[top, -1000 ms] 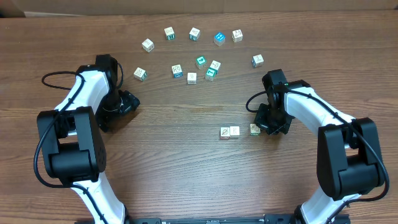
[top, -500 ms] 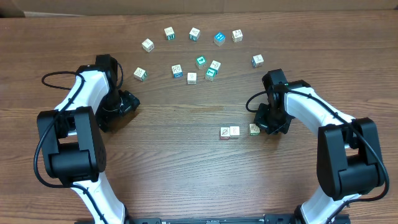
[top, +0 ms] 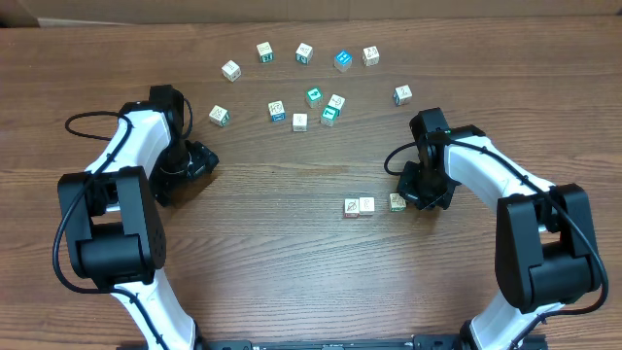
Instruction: Form a horizontal line
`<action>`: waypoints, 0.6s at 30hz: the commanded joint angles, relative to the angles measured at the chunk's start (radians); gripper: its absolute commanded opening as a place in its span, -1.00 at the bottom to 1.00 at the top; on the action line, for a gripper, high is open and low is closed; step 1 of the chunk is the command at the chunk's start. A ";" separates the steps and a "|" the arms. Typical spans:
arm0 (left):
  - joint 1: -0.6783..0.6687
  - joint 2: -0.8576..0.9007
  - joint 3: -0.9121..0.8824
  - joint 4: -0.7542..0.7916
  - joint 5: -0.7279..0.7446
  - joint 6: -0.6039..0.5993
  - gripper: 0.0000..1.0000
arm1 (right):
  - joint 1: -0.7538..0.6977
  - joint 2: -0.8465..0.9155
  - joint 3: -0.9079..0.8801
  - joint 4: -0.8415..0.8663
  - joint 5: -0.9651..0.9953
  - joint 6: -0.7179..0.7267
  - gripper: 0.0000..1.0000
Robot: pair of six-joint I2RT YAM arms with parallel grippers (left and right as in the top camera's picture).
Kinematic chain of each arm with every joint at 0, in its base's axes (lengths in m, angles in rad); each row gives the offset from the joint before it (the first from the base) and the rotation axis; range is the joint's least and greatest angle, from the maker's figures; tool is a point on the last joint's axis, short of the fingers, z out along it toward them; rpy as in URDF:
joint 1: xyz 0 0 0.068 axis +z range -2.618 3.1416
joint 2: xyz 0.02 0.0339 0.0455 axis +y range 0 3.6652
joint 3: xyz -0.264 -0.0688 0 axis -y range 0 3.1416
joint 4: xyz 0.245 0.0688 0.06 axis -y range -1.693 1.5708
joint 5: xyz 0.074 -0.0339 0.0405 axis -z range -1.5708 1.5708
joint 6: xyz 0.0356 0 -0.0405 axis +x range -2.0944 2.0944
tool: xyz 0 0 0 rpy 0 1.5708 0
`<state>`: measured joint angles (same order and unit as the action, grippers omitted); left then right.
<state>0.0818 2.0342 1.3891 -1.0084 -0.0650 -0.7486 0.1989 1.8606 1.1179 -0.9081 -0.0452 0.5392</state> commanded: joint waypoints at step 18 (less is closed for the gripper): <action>-0.004 -0.006 -0.006 0.000 -0.020 0.011 0.99 | 0.003 -0.007 -0.018 0.011 -0.013 0.004 -0.69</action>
<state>0.0818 2.0342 1.3891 -1.0084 -0.0650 -0.7486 0.1986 1.8606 1.1179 -0.9054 -0.0475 0.5392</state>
